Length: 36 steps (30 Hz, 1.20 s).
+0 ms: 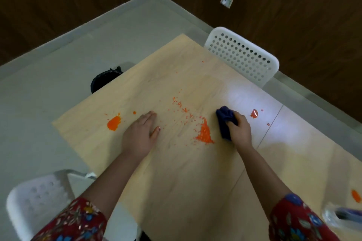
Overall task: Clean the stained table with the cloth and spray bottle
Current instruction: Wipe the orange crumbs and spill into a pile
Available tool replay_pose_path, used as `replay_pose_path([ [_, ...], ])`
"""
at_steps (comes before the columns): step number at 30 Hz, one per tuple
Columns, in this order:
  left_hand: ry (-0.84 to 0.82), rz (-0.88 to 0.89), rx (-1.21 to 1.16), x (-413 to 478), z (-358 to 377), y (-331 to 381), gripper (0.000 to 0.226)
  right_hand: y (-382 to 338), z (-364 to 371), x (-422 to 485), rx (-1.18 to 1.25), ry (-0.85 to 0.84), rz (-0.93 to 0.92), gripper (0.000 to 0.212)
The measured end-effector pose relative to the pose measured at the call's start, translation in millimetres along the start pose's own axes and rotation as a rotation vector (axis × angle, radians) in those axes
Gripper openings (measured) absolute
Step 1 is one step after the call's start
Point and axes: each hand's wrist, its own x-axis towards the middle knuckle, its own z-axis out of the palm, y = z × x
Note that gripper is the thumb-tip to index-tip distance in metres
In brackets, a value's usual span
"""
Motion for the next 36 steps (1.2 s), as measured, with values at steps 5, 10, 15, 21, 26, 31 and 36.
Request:
replay_pose_path([
  [5,0.128,0.124,0.02,-66,11,0,0.052,0,3,-34,0.056,-0.062,-0.079,0.037],
  [10,0.286,-0.023,-0.122,-100,13,-15,0.047,11,15,-96,-0.021,0.237,0.157,0.043],
  [15,0.435,-0.13,-0.228,-101,15,-17,0.043,-14,53,-107,-0.124,0.284,0.185,0.049],
  [21,0.448,-0.118,-0.232,-99,23,-17,0.043,-29,52,-87,-0.108,0.21,-0.128,0.046],
  [26,0.429,-0.087,-0.225,-99,26,-20,0.042,1,41,-126,-0.404,-0.222,-0.872,0.048],
  [31,0.39,-0.059,-0.192,-97,27,-19,0.045,-9,65,-101,-0.456,-0.225,-0.975,0.042],
  [36,0.356,-0.084,-0.157,-96,28,-19,0.044,-55,89,-68,-0.548,-0.106,-0.735,0.041],
])
